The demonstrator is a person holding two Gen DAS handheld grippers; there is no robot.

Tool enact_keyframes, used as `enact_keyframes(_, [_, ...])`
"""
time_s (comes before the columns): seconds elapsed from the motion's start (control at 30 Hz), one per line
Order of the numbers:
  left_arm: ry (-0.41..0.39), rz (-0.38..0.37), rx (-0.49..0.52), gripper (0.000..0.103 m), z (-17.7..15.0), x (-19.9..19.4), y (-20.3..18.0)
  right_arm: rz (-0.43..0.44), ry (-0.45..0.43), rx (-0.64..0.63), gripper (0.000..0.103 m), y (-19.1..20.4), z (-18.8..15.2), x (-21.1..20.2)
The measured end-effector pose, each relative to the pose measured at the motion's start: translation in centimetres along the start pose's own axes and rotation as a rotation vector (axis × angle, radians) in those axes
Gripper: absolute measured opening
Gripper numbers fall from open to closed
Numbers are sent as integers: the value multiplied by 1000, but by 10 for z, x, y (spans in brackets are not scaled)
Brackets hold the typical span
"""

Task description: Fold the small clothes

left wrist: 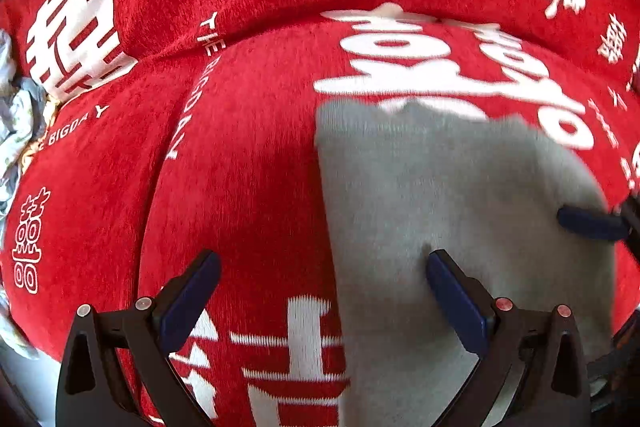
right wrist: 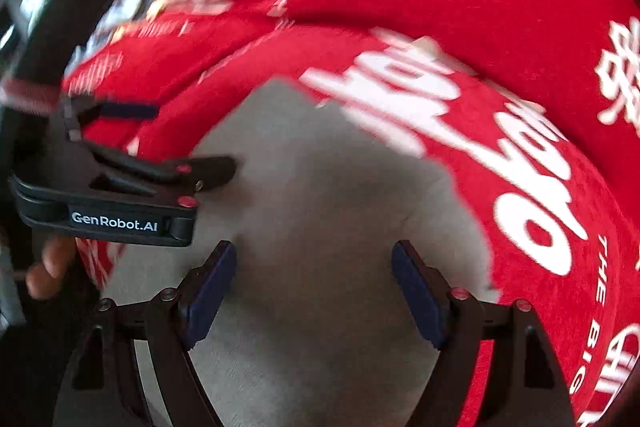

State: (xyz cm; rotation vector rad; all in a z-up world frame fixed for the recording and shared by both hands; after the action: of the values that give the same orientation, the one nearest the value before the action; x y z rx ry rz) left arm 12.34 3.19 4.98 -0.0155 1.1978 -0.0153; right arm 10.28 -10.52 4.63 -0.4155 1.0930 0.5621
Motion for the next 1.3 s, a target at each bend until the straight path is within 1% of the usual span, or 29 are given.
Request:
enact_keyframes(0.03, [-12,-7,-9,103,-3,-2,2,-9,-33,-20,83,2,-5,-3])
enact_keyframes(0.07, [-11,-17,-20,103,-4,-4,4,-3,-45,-19,83,1,-10,-6])
enact_keyframes(0.13, [-6,-35,-35,103,-5,-9,7,9,-45,-2,83,-6,-20,-12])
enact_keyframes(0.2, [-9,-26,-18,103,-6,-13,6,9,-49,-18,83,-11,-32,-18])
enact_keyframes(0.37, [-36,7,19,103,-13,-33,1,-64,-41,-69,83,-14,-53,-34])
enact_keyframes(0.47, [-58,-29,22,103,-23,-51,1,-109,-41,-63,83,-14,-59,-46])
enact_keyframes(0.57, [-74,-94,57,103,-40,-68,-5,-111,-99,-113,83,1,-63,-64])
enact_keyframes(0.63, [-51,-125,99,103,-53,-67,-10,-103,-128,-168,83,17,-66,-70])
enact_keyframes(0.67, [-32,-125,127,103,-60,-62,-13,-94,-134,-195,83,25,-67,-70])
enact_keyframes(0.7, [-9,-108,149,103,-68,-55,-16,-87,-133,-214,83,31,-69,-67])
enact_keyframes(0.73, [6,-100,151,103,-73,-49,-15,-84,-126,-227,83,36,-69,-60])
enact_keyframes(0.77, [16,-107,140,103,-76,-45,-12,-88,-112,-235,83,39,-71,-53])
enact_keyframes(0.83, [31,-157,96,103,-82,-41,-3,-116,-88,-239,83,36,-78,-39])
enact_keyframes(0.9, [40,-189,69,103,-87,-43,5,-85,-110,-202,83,25,-86,-39])
enact_keyframes(0.97, [40,-189,79,103,-94,-46,5,-96,-112,-196,83,17,-93,-42])
enact_keyframes(1.03, [36,-179,101,103,-102,-53,5,-133,-78,-207,84,10,-102,-41])
enact_keyframes(1.1, [37,-199,135,103,-109,-59,2,-123,-52,-165,84,1,-107,-43])
enact_keyframes(1.13, [35,-211,166,103,-114,-63,-1,-128,-59,-144,84,-2,-108,-49])
enact_keyframes(1.2, [33,-217,221,103,-122,-65,-10,-144,-81,-156,84,1,-108,-57])
enact_keyframes(1.27, [65,-224,271,103,-129,-58,-21,-145,-105,-176,84,10,-105,-64])
enact_keyframes(1.3, [75,-212,291,103,-131,-54,-26,-135,-110,-182,84,15,-103,-64])
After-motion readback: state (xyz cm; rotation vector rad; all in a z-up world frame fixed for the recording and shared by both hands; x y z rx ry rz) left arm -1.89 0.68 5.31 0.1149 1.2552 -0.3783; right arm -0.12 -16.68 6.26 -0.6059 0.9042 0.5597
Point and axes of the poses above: each gripper's, at about its wrist camera, not at the fingertips, and x roughly the way its jaws point, y to its left, z to its top, the point moved 2 cm from there along x, roughly the way its jaws point, and after that the axes turned 4 degrees about -z, right-handed, at the moved point
